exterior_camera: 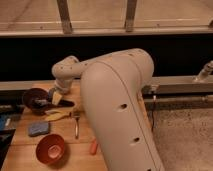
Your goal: Place brush in metal cup
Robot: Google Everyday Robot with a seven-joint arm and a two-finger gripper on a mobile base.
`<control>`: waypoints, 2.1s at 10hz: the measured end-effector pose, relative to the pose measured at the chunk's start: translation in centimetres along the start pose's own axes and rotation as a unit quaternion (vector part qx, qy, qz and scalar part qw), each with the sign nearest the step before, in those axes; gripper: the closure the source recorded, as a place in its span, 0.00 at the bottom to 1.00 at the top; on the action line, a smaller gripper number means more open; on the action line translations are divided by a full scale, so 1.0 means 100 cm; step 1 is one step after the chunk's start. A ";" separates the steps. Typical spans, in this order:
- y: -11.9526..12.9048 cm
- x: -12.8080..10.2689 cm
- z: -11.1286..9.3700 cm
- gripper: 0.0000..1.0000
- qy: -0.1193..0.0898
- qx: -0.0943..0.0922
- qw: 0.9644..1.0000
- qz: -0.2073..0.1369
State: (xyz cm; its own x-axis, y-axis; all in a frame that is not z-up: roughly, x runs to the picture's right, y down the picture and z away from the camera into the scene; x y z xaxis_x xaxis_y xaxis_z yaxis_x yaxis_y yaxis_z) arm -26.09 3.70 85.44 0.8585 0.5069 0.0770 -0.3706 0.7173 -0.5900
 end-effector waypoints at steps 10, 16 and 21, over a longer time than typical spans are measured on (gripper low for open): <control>-0.003 0.002 0.054 0.20 0.012 -0.055 0.998 0.032; -0.004 0.015 0.074 0.20 0.035 -0.061 0.996 0.053; -0.003 0.018 0.083 0.20 0.049 -0.067 0.995 0.056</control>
State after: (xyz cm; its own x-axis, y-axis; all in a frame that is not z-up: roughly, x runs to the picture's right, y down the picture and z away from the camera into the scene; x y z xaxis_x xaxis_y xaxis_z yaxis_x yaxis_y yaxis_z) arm -27.35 8.35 92.41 0.8468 0.5273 -0.0699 -0.4214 0.5849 -0.6931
